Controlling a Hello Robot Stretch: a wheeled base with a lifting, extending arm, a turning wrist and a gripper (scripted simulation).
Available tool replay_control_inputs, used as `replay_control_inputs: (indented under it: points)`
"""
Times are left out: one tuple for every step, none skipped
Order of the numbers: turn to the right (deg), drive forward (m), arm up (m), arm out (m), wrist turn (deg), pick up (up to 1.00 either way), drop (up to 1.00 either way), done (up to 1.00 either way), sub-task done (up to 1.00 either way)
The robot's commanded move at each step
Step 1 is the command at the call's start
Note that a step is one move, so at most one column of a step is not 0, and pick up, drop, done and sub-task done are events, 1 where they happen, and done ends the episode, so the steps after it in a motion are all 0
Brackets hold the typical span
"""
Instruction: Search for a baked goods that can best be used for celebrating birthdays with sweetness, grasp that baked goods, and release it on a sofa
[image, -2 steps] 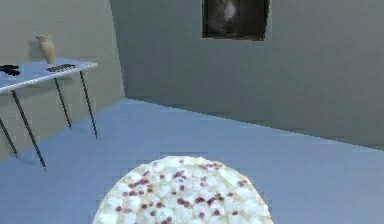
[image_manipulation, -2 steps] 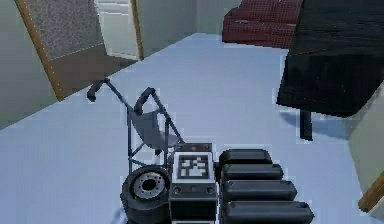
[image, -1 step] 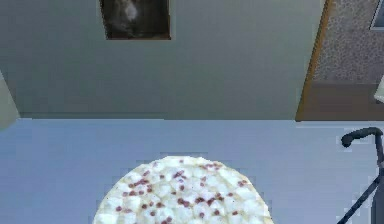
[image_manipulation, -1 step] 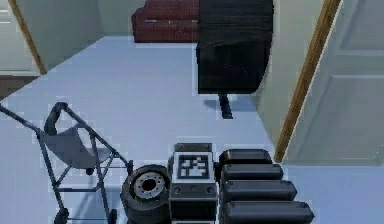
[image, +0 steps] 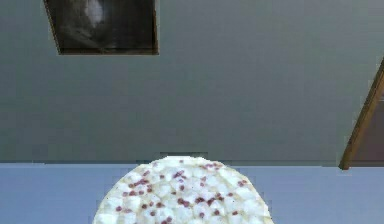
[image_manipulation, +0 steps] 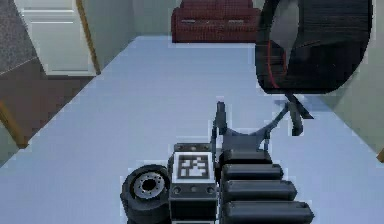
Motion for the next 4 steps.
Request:
replay_control_inputs:
  points:
    - [45.0, 0.0, 0.0, 0.0, 0.0, 0.0, 0.0, 0.0, 0.0]
    - [0.0, 0.5, 0.0, 0.0, 0.0, 0.0, 0.0, 0.0, 0.0]
    - [42.0, 0.0, 0.0, 0.0, 0.0, 0.0, 0.0, 0.0, 0.0]
    - [0.0, 1.0, 0.0, 0.0, 0.0, 0.0, 0.0, 0.0, 0.0]
